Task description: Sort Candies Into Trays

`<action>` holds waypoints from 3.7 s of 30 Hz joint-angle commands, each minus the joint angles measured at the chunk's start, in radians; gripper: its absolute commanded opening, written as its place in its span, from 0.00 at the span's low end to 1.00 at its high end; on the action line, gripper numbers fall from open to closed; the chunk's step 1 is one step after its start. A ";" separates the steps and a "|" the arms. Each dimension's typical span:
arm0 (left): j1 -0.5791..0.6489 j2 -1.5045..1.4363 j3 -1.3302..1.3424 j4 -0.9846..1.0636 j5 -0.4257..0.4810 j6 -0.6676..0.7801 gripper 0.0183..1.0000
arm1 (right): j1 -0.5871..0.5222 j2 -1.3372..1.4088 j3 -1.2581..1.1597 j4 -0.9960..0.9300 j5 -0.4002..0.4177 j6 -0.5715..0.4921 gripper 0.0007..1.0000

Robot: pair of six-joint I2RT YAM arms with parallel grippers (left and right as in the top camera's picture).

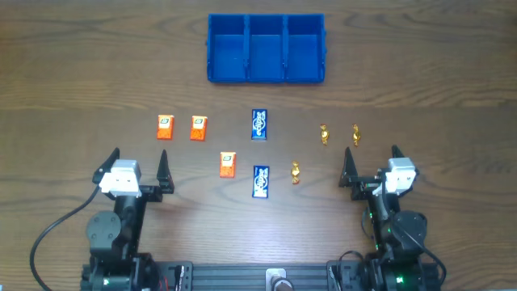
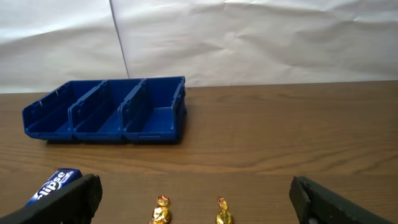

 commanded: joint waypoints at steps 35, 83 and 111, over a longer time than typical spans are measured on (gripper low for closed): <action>0.003 -0.006 -0.020 -0.032 0.013 0.007 1.00 | 0.004 -0.007 -0.001 -0.009 0.002 -0.007 1.00; 0.009 1.714 1.020 -0.482 0.022 0.056 0.98 | 0.004 -0.007 -0.001 -0.009 0.002 -0.007 1.00; 0.027 1.776 1.067 -0.463 0.037 0.026 0.23 | 0.004 -0.007 -0.001 -0.009 0.002 -0.007 1.00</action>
